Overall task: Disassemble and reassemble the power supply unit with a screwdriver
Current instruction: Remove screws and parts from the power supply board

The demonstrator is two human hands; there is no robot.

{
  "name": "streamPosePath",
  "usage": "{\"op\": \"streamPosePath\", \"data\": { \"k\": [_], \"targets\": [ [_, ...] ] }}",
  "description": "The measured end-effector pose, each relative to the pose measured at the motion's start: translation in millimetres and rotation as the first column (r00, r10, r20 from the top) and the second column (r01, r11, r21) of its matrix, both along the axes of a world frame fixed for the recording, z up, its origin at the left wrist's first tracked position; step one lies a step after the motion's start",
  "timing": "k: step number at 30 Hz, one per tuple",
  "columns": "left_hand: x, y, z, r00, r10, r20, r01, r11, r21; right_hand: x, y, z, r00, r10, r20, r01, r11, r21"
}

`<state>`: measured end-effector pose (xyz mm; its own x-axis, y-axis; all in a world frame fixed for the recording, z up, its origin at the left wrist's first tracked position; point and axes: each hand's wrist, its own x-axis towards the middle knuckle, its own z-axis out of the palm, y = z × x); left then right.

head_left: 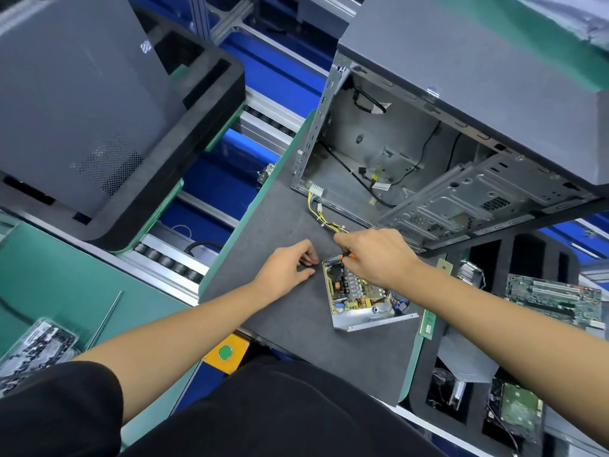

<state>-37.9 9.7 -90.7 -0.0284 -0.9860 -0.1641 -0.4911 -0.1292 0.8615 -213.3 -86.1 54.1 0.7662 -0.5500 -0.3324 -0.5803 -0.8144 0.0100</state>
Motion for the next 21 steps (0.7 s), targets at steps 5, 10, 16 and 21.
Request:
{"op": "streamPosePath", "data": {
  "k": [5, 10, 16, 21],
  "targets": [
    [0.2, -1.7, -1.3, 1.0, -0.002, 0.01, 0.003, 1.0, -0.009, -0.2, -0.3, -1.4, 1.0, 0.013, -0.012, -0.013, 1.0, -0.006],
    [-0.3, -2.8, -1.5, 0.999, -0.009, 0.033, 0.009, 1.0, -0.017, -0.4, -0.5, -2.3, 1.0, 0.023, -0.004, -0.023, 1.0, -0.006],
    [-1.1, -3.0, -2.7, 0.999, -0.009, 0.039, 0.01, 1.0, -0.017, 0.8, -0.6, -3.3, 0.999, 0.048, -0.008, -0.048, 0.999, -0.017],
    [-2.1, -3.4, -3.9, 1.0, -0.005, 0.018, 0.005, 1.0, -0.013, 1.6, -1.2, -5.2, 0.997, 0.07, -0.037, -0.071, 0.997, -0.024]
  ]
}}
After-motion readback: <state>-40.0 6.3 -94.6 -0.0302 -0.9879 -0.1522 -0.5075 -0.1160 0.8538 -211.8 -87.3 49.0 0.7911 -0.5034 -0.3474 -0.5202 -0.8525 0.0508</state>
